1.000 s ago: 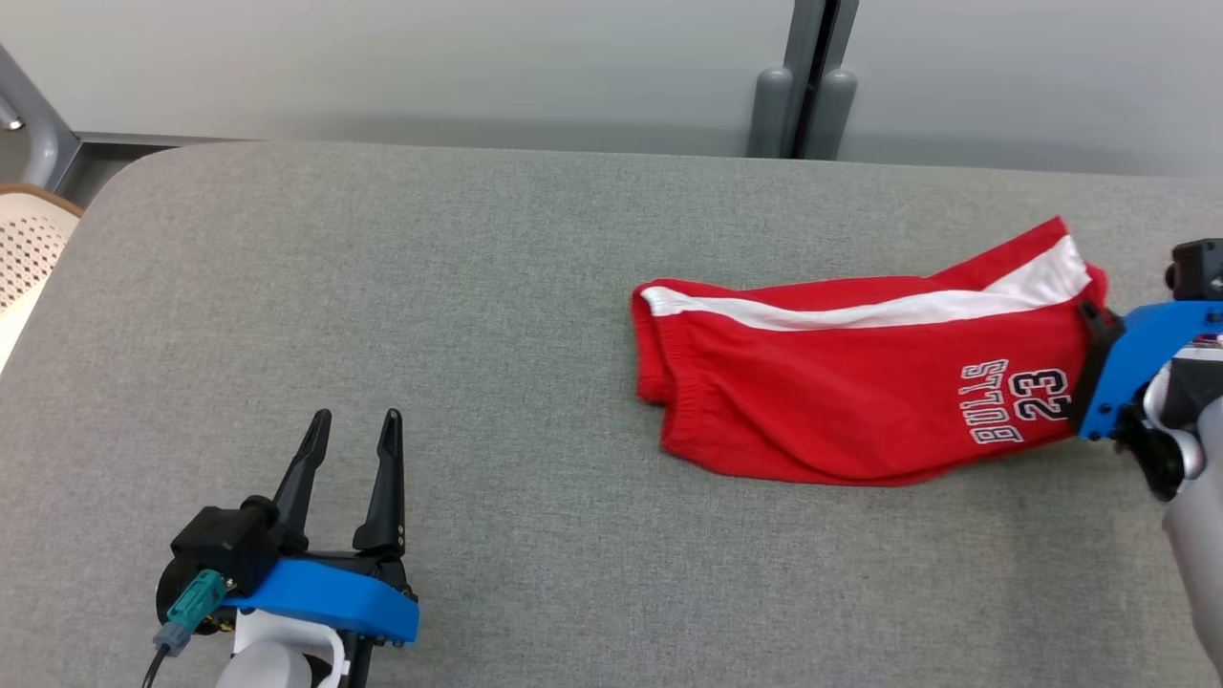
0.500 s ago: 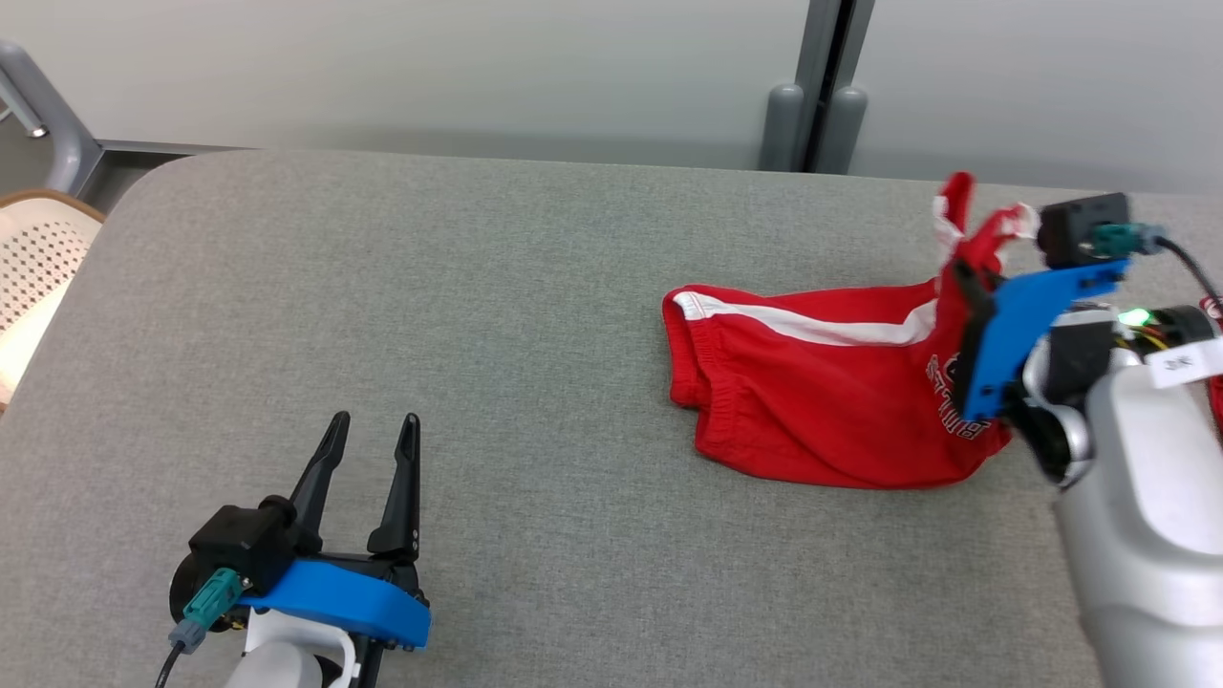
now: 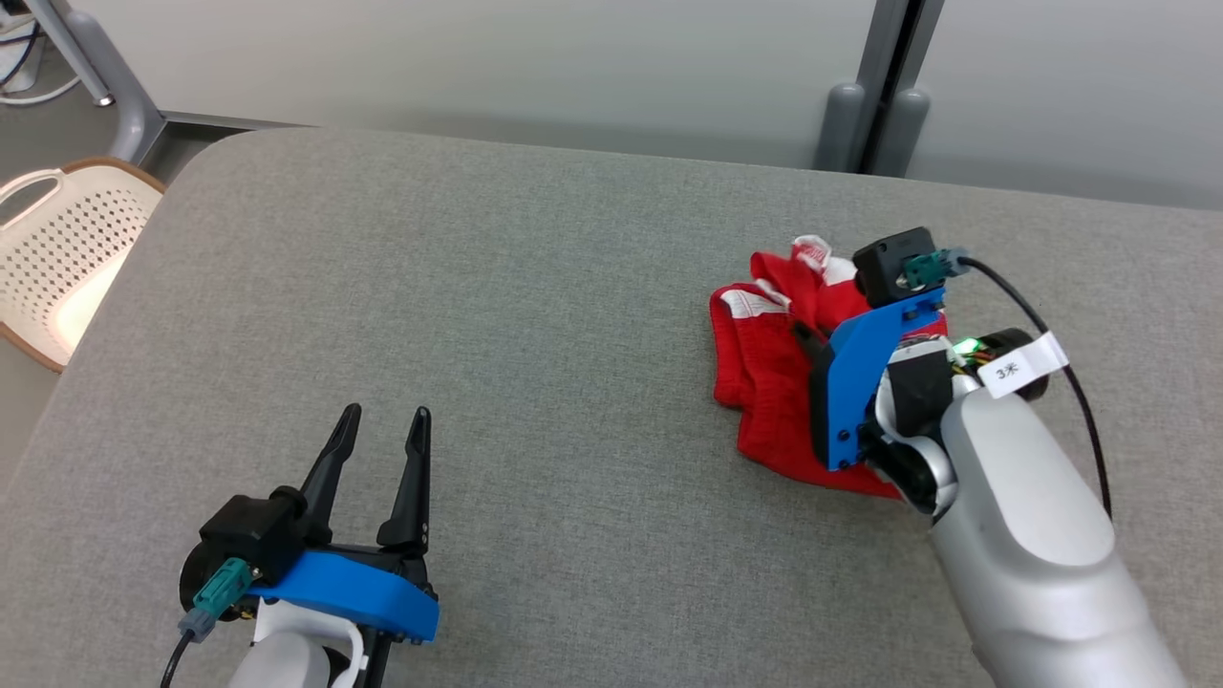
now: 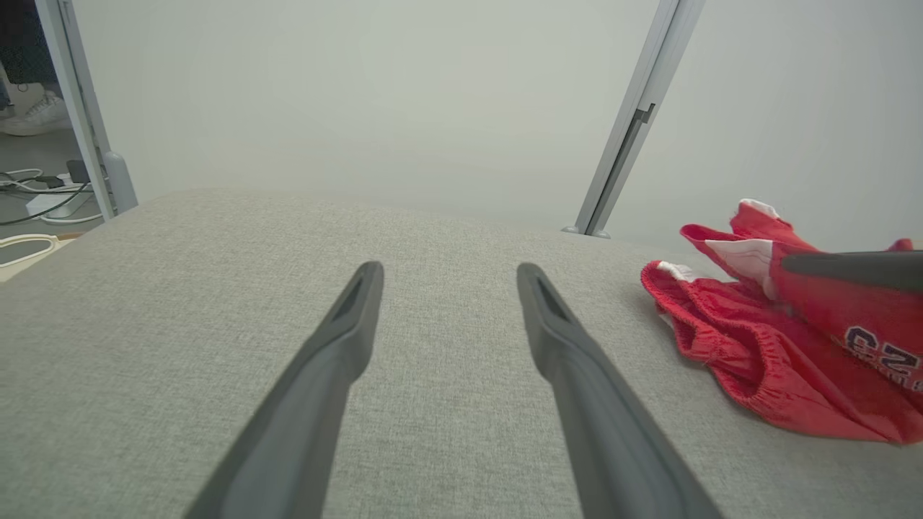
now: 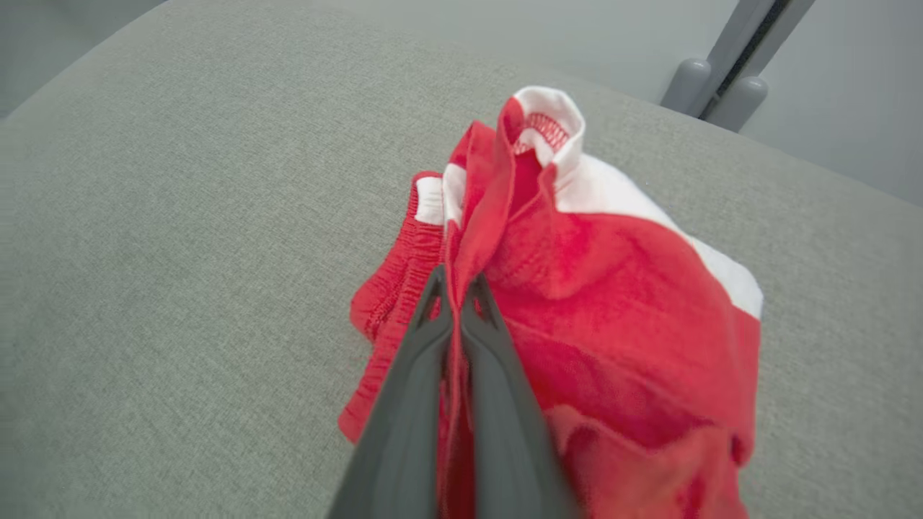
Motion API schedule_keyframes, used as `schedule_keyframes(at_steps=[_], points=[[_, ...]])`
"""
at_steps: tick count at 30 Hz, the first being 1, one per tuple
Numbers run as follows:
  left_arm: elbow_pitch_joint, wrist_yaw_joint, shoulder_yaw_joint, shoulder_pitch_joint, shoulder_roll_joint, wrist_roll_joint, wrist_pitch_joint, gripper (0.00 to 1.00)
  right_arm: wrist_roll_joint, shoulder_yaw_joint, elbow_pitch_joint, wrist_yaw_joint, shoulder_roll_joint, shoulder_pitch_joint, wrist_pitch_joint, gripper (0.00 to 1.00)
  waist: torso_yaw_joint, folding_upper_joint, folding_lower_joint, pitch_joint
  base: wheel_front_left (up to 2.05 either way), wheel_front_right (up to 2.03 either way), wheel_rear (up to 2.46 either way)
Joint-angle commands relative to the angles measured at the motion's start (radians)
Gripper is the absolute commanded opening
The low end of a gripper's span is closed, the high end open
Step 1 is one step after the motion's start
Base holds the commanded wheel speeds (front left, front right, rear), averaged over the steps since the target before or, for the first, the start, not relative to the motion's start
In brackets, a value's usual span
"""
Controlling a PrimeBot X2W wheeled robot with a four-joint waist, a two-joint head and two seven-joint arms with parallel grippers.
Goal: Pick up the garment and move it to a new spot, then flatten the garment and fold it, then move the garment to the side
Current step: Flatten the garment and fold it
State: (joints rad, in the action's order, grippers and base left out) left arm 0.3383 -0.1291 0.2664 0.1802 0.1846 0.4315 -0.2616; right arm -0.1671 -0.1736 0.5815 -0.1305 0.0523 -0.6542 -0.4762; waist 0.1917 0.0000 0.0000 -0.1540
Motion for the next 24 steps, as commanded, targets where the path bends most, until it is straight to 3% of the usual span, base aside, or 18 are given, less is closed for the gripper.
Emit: schedule_keyframes(at_steps=[1, 11, 12, 13, 17, 22, 24], points=[[0.001, -0.001, 0.001, 0.014, 0.002, 0.004, -0.004, 1.0, -0.031, -0.026, 0.016, -0.001, -0.002, -0.017, 0.011, 0.0, 0.008, 0.0, 0.0, -0.001, 0.0, 0.0, 0.0], [0.001, -0.001, 0.011, 0.033, -0.003, 0.007, -0.004, 1.0, -0.106, -0.136, 0.17, -0.001, -0.001, -0.117, 0.078, 0.0, 0.02, 0.0, 0.0, -0.022, 0.0, 0.0, 0.0], [0.002, -0.001, 0.013, 0.035, -0.003, 0.008, -0.004, 1.0, -0.108, -0.143, 0.186, -0.001, -0.001, -0.127, 0.086, 0.15, 0.022, 0.0, 0.0, -0.023, 0.0, 0.0, 0.0], [0.003, -0.001, 0.015, 0.037, -0.004, 0.01, -0.004, 1.0, -0.123, -0.151, 0.198, -0.001, -0.001, -0.134, 0.093, 0.96, 0.024, 0.0, 0.0, -0.024, 0.0, 0.0, 0.0], [0.006, -0.001, 0.014, 0.043, -0.005, 0.014, -0.004, 1.0, -0.241, -0.179, 0.208, -0.001, -0.001, -0.149, 0.133, 1.0, 0.026, 0.0, 0.0, -0.023, 0.0, 0.0, 0.0], [0.007, -0.001, -0.009, 0.02, 0.001, 0.015, -0.004, 1.0, -0.465, -0.216, 0.127, -0.001, -0.001, -0.163, 0.178, 1.0, 0.007, 0.0, 0.0, -0.007, 0.0, 0.0, 0.0], [0.004, 0.003, -0.021, 0.008, 0.007, 0.013, -0.004, 1.0, -0.473, -0.223, 0.092, -0.001, -0.001, -0.175, 0.2, 1.0, -0.009, 0.0, 0.0, 0.002, 0.0, 0.0, 0.0]])
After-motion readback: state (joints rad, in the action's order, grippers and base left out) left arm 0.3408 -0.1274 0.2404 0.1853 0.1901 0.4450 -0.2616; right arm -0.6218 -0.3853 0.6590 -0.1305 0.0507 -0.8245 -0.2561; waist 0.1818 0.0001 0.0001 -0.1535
